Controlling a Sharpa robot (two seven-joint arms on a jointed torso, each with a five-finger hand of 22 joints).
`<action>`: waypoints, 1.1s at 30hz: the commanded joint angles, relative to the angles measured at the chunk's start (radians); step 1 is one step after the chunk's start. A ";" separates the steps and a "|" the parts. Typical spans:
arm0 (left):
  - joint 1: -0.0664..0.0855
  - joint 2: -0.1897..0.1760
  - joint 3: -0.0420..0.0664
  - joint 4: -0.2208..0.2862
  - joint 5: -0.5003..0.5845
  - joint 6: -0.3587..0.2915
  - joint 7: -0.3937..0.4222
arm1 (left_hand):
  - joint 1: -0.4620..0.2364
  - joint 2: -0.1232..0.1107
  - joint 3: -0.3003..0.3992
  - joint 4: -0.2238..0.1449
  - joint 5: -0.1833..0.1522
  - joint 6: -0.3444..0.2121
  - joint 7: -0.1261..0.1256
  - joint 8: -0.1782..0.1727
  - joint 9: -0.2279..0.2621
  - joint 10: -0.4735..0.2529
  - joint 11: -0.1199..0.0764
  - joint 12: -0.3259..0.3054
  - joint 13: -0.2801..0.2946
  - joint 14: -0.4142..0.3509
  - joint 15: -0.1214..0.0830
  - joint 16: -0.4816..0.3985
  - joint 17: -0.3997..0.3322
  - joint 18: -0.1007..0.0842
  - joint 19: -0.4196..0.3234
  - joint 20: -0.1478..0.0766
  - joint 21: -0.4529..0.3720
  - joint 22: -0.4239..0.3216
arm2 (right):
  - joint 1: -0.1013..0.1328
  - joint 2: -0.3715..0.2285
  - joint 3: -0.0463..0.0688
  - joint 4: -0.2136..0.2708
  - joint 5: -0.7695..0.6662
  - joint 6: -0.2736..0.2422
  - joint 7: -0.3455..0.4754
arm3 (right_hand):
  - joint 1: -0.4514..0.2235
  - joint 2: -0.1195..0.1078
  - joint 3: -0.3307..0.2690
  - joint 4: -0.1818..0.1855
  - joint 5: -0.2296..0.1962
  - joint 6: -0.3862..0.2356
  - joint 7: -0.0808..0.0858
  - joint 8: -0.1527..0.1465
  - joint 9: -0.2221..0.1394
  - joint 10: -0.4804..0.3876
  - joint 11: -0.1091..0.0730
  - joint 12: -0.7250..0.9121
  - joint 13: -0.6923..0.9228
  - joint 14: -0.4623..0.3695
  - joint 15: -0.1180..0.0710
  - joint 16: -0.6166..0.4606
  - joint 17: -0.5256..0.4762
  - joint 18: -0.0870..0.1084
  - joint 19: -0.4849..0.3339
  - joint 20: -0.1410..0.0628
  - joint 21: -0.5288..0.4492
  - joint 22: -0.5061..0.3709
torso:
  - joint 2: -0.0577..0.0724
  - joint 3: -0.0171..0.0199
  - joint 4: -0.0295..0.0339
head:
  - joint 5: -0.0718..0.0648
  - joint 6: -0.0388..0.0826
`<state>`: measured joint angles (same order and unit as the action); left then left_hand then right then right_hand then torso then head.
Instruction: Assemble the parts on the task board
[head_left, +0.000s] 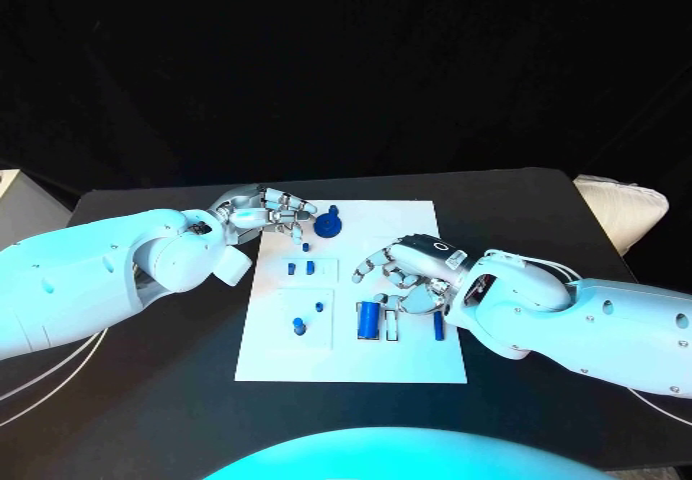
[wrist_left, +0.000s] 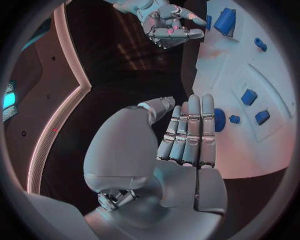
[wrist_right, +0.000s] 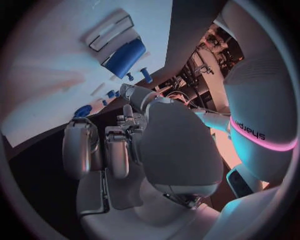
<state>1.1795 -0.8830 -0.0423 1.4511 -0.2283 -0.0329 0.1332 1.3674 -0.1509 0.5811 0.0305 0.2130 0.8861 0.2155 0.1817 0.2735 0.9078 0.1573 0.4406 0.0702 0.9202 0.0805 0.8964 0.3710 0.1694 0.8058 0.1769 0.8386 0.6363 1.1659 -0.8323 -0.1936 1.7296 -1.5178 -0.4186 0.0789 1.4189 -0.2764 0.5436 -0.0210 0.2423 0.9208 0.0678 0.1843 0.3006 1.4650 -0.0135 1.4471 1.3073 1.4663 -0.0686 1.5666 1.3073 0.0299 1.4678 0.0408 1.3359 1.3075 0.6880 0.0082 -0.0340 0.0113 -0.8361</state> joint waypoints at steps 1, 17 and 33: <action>0.000 0.001 0.000 0.001 0.000 0.011 0.007 | -0.001 0.010 0.004 0.000 0.005 -0.004 -0.001 -0.005 -0.002 -0.006 -0.003 -0.001 -0.001 0.000 0.004 -0.006 -0.001 0.013 0.003 0.001 -0.004 0.001 | 0.010 0.007 -0.002 0.009 -0.181 0.132 0.017 | 0.005 -0.003 -0.001 -0.010 0.002 -0.009 -0.010 -0.007 -0.002 0.001 -0.009 -0.017 0.179 0.100 -0.009 -0.003 0.254 0.016 0.034 -0.008 -0.018 0.203 | 0.001 0.0007 0.0010 | 0.002 0.000; 0.000 0.001 -0.001 0.000 0.000 0.013 0.007 | -0.001 0.010 0.005 0.000 0.005 -0.004 -0.001 -0.005 -0.002 -0.007 -0.004 0.000 -0.001 0.000 0.004 -0.006 -0.001 0.013 0.003 0.001 -0.004 0.001 | 0.041 0.031 -0.009 0.032 -0.496 0.265 -0.082 | -0.003 -0.002 -0.024 -0.028 -0.001 -0.031 -0.039 -0.012 -0.002 -0.016 -0.026 -0.030 0.169 0.092 -0.022 -0.016 0.236 0.012 0.040 -0.020 0.009 0.209 | 0.001 -0.0001 0.0007 | 0.003 -0.003; 0.000 0.001 -0.002 0.001 0.000 0.015 0.007 | -0.001 0.009 0.007 -0.001 0.004 -0.004 -0.001 -0.005 -0.002 -0.007 -0.004 0.000 -0.001 -0.001 0.004 -0.006 -0.001 0.013 0.002 0.001 -0.003 0.002 | 0.042 0.048 -0.019 0.027 -0.520 0.328 -0.093 | -0.008 -0.001 -0.031 -0.030 -0.005 -0.034 -0.045 -0.010 -0.001 -0.020 -0.028 -0.031 0.167 0.093 -0.023 -0.014 0.240 0.011 0.041 -0.021 0.013 0.210 | 0.002 -0.0001 0.0009 | 0.005 -0.008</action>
<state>1.1793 -0.8833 -0.0444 1.4499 -0.2282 -0.0327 0.1332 1.3674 -0.1509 0.5810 0.0305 0.2130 0.8861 0.2155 0.1817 0.2727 0.9043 0.1536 0.4406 0.0703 0.9202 0.0805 0.8964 0.3710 0.1694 0.8059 0.1769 0.8385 0.6372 1.2083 -0.7867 -0.2120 1.7589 -2.0084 -0.1285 -0.0076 1.4188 -0.2764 0.5186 -0.0514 0.2422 0.8885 0.0294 0.1727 0.2984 1.4465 -0.0347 1.4190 1.3079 1.4665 -0.0861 1.5551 1.3079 0.0298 1.4679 0.0270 1.3455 1.3081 0.6894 0.0080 -0.0340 0.0165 -0.8443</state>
